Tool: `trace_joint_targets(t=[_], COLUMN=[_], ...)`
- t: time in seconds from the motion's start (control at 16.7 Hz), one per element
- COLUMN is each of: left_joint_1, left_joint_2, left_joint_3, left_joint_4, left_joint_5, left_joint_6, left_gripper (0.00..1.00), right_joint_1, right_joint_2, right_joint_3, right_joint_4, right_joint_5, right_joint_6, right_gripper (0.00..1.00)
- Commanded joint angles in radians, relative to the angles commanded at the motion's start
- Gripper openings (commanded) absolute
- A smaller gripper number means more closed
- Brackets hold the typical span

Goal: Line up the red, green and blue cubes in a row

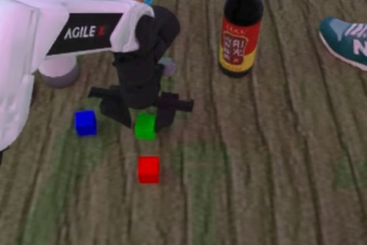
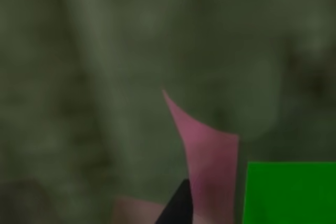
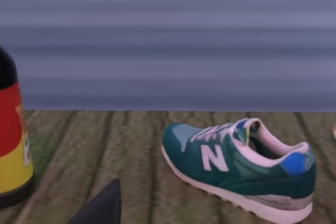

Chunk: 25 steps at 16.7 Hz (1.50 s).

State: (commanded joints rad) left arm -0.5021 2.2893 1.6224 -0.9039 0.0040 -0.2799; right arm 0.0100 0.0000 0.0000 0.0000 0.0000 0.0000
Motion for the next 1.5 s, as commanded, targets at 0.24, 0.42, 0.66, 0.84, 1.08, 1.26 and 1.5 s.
trace_joint_targets(t=[0.24,0.42,0.66,0.84,1.08,1.26,1.5], left_joint_1=[0.000,0.000,0.000,0.002,0.013,0.020,0.015], left_joint_2=[0.000,0.000,0.000,-0.025,-0.065,-0.097,-0.097], left_joint_3=[0.000,0.000,0.000,0.020,0.105,0.157,0.158], left_joint_4=[0.000,0.000,0.000,-0.025,-0.161,-0.238,-0.240], left_joint_5=[0.000,0.000,0.000,-0.006,-0.007,-0.006,-0.007], left_joint_6=[0.000,0.000,0.000,0.005,0.002,0.002,0.004], left_gripper=[0.00,0.00,0.00,0.00,0.00,0.00,0.00], right_joint_1=[0.000,0.000,0.000,0.000,0.000,0.000,0.000], right_joint_2=[0.000,0.000,0.000,0.000,0.000,0.000,0.000], right_joint_3=[0.000,0.000,0.000,0.000,0.000,0.000,0.000], right_joint_4=[0.000,0.000,0.000,0.000,0.000,0.000,0.000], right_joint_5=[0.000,0.000,0.000,0.000,0.000,0.000,0.000], right_joint_6=[0.000,0.000,0.000,0.000,0.000,0.000,0.000], right_gripper=[1.00,1.00,1.00,1.00,1.00,1.00,1.00])
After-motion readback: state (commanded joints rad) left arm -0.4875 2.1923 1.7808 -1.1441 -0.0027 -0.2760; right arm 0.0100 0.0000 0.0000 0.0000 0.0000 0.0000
